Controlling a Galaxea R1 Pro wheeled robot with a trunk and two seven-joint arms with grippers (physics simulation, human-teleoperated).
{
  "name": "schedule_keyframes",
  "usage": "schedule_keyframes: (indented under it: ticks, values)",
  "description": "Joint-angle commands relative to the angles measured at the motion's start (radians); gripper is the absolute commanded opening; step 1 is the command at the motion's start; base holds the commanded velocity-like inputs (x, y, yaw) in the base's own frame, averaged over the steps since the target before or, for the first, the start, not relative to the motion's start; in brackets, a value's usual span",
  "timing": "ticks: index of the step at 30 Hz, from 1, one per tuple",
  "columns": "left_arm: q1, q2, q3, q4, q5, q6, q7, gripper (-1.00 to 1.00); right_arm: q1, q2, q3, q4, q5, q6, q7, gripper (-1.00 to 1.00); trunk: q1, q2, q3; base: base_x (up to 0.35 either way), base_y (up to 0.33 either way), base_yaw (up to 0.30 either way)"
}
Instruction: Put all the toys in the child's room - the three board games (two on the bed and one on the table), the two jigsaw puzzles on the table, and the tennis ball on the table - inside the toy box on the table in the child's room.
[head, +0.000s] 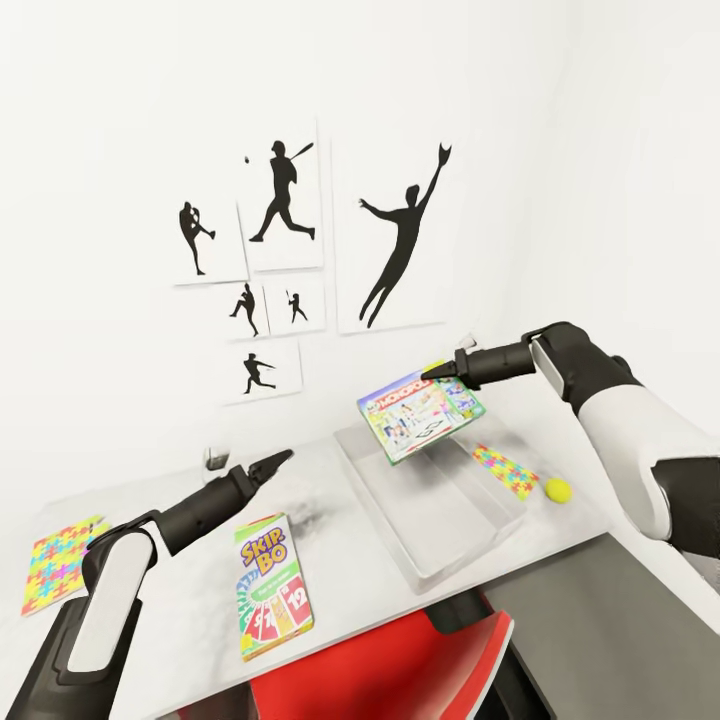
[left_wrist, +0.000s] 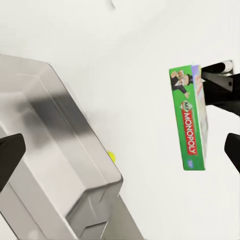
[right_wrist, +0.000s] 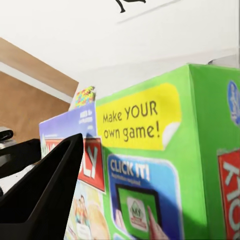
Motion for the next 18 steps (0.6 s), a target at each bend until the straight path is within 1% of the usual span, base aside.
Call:
schedule_keyframes:
  ticks: [1,8,11,12,16,18]
  values:
    - [-0.001,0.001,0.002,0.0,0.008,0.006,-0.003,1.0,0.0,0.001,0.003,0.0,0.004,0.005,0.005,-1.0,0.001,-0.002,-0.004,0.0,0.0,0.0]
    - [0.0,0.01,0.004,0.001,0.032,0.006,-0.004,1.0,0.001,0.006,0.002,0.001,0.017,0.0,-0.001,-1.0,0.001,-0.002,-0.013,0.0,0.0,0.0]
    - [0.001,0.014,0.009,0.001,0.048,0.007,-0.005,1.0,0.001,0.007,0.002,0.002,0.019,-0.001,-0.005,-1.0,0.001,-0.002,-0.018,0.0,0.0,0.0]
    - [0.001,0.014,0.009,0.001,0.048,0.007,-0.005,1.0,0.001,0.007,0.002,0.002,0.019,-0.001,-0.005,-1.0,0.001,-0.002,-0.019,0.0,0.0,0.0]
    - [0.004,0.016,0.028,0.004,0.075,0.007,-0.006,1.0,0.0,0.008,0.001,0.002,0.021,-0.001,-0.011,-1.0,0.001,-0.002,-0.026,0.0,0.0,0.0]
    - [0.004,0.016,0.033,0.005,0.081,0.007,-0.007,1.0,-0.001,0.008,0.001,0.002,0.021,-0.001,-0.013,-1.0,0.001,-0.002,-0.029,0.0,0.0,0.0]
